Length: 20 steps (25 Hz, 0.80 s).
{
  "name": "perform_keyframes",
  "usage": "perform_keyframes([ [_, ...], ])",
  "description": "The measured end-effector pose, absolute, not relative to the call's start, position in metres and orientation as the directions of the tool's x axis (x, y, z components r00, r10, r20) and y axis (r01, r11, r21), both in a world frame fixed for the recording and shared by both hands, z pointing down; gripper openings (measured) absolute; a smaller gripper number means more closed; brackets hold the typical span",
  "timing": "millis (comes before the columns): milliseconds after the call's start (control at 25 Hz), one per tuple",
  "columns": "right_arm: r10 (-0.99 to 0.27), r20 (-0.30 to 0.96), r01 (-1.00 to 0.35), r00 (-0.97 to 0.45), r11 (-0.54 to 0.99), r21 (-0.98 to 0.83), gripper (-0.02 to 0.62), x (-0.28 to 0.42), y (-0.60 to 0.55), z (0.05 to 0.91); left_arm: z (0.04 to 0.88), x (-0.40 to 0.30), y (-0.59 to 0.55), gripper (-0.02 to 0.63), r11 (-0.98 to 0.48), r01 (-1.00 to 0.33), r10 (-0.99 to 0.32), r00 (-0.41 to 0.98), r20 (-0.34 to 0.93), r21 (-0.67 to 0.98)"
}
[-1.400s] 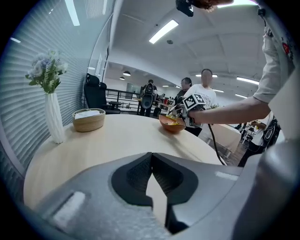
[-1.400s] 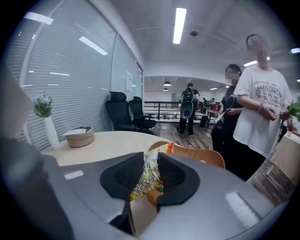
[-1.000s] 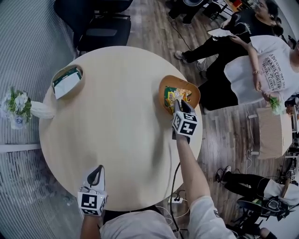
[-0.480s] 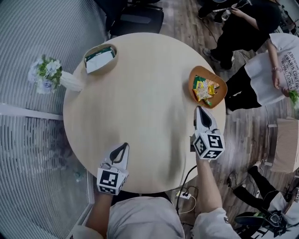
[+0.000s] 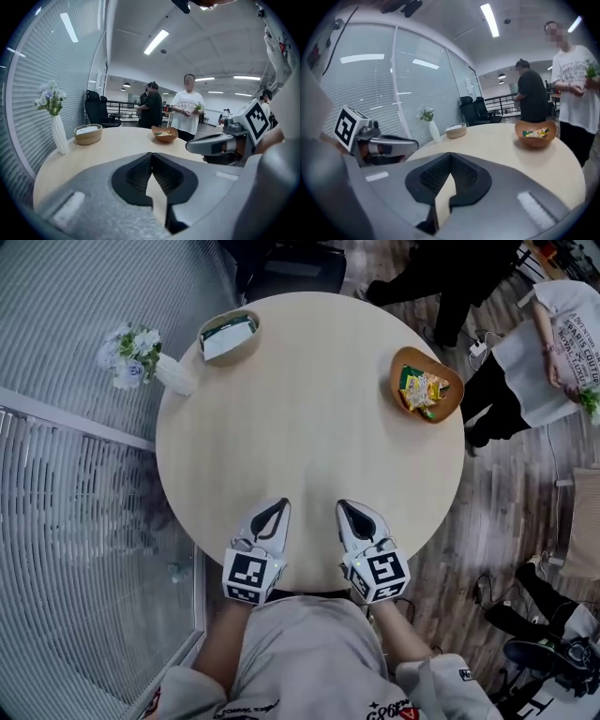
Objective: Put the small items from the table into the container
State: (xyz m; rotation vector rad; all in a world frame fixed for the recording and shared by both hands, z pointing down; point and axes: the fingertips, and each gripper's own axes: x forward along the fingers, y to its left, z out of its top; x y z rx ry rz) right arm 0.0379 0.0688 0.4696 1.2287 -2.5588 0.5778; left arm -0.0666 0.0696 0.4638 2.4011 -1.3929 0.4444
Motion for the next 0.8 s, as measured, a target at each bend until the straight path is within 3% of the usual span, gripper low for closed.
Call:
perform_keyframes([
  [280,-0.606,0.429,-0.733,-0.670,0.632,-0.252,0.002,0.019,0.130,0.475,0.467,-0.058,0.109,-0.010,-0.517,-0.849,-0.722,0.500,0.478,0.108],
  [800,-0.561,0.402,-0.673,-0.724,0.703,-0.229,0.002,0.004,0.132,0.442,0.465,-0.062,0.125,-0.009,-0.522,-0.845,-0.706,0.504,0.497,0.115],
])
